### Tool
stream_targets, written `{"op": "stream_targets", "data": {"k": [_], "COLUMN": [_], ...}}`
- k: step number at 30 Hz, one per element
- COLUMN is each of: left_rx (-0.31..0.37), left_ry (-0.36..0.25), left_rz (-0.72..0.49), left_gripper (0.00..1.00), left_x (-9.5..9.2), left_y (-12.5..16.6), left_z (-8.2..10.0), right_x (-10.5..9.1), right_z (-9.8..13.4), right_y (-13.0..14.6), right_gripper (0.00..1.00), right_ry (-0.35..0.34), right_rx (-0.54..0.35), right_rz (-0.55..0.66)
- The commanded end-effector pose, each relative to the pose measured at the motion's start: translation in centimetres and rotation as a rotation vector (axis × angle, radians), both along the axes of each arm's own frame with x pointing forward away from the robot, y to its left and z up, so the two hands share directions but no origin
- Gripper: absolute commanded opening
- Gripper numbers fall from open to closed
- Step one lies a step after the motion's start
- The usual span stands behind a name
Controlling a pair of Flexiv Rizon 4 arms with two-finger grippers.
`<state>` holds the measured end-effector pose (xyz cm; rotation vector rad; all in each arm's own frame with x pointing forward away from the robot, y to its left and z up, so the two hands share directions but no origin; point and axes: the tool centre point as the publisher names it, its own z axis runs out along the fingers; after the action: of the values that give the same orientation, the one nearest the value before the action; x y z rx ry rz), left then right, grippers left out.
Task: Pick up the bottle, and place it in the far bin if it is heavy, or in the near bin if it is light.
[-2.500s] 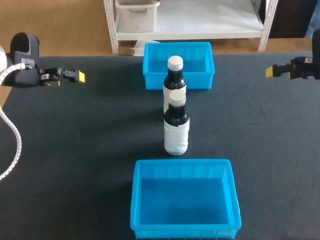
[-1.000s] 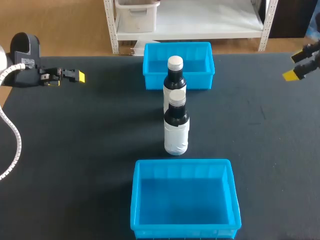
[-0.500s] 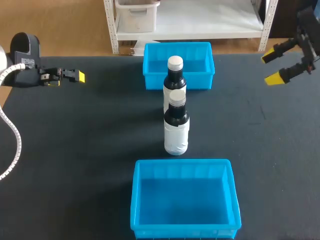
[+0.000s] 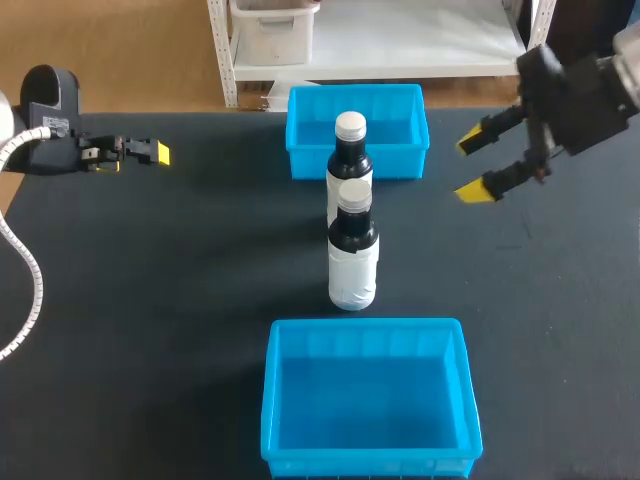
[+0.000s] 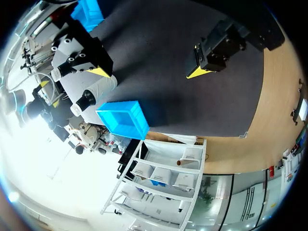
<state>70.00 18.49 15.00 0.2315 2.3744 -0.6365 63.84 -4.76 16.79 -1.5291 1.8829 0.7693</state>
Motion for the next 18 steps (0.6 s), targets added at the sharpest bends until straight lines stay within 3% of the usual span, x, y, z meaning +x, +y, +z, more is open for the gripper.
{"op": "stream_targets", "data": {"k": [1,18], "left_rx": [0.000,0.000], "left_ry": [0.000,0.000], "left_rz": [0.000,0.000], "left_gripper": [1.00,1.00], "left_x": [0.0,0.0], "left_y": [0.0,0.0], "left_z": [0.0,0.0], "right_x": [-0.4,-2.0], "right_z": [-0.6,-2.9], "right_y": [2.0,9.1], "right_gripper": [1.00,1.00], "right_ry": [-0.014,0.040], "right_rx": [-0.005,0.029], "right_rz": [0.010,0.181]}}
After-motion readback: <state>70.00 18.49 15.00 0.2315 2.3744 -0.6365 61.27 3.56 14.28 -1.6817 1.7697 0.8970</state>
